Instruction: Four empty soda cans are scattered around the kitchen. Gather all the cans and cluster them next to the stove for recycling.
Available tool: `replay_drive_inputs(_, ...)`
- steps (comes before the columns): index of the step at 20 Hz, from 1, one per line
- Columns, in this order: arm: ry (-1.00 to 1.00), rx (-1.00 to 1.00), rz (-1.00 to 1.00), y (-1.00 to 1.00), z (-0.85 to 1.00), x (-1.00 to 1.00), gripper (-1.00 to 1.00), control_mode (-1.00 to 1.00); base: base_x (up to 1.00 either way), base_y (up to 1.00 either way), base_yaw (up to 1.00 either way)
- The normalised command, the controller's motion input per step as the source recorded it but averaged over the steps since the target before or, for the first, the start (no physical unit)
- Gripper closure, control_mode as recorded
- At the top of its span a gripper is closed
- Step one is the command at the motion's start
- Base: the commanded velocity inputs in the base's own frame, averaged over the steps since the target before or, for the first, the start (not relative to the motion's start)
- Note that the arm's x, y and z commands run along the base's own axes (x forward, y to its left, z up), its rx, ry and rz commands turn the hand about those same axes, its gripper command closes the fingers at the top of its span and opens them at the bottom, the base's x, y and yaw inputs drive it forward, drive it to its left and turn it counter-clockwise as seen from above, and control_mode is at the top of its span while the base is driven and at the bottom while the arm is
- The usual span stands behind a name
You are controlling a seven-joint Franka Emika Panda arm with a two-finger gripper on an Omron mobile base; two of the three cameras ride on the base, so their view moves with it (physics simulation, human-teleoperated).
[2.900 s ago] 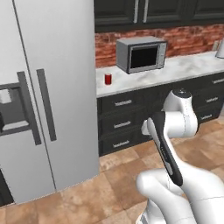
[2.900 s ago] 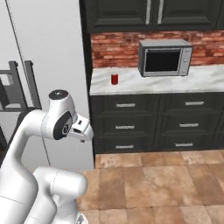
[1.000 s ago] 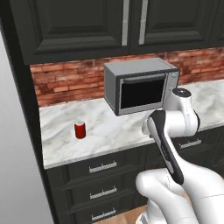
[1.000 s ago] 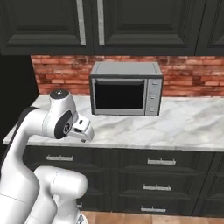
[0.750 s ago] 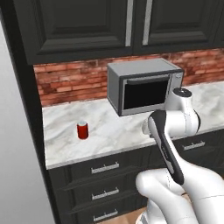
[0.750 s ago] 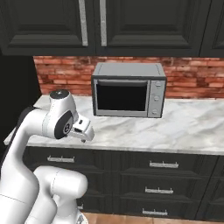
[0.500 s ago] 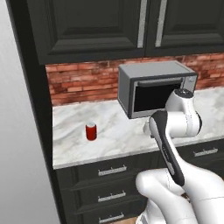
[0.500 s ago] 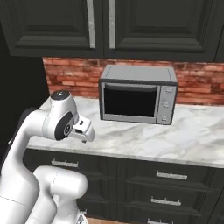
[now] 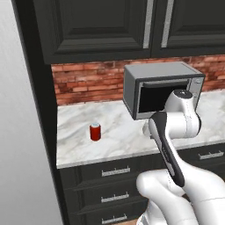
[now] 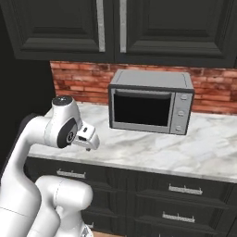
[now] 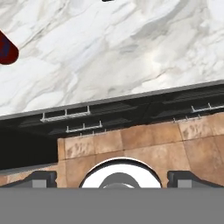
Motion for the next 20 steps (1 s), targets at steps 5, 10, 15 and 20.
replay_drive_inputs(5, 0.01, 0.00, 0.09, 0.39, -0.28, 0.27, -1.00, -1.00, 0.02, 0.09, 0.01)
replay_drive_inputs(10, 0.00, 0.00, 0.15, 0.30, -0.21, 0.32, -1.00, -1.00, 0.00, 0.00, 0.00)
replay_drive_inputs(15, -0.01, 0.00, 0.14, 0.19, 0.00, 0.31, -1.00, -1.00, 0.00, 0.00, 0.00)
replay_drive_inputs(20, 0.01, 0.00, 0.09, 0.48, 0.00, 0.31, -1.00, -1.00, 0.00, 0.00, 0.00)
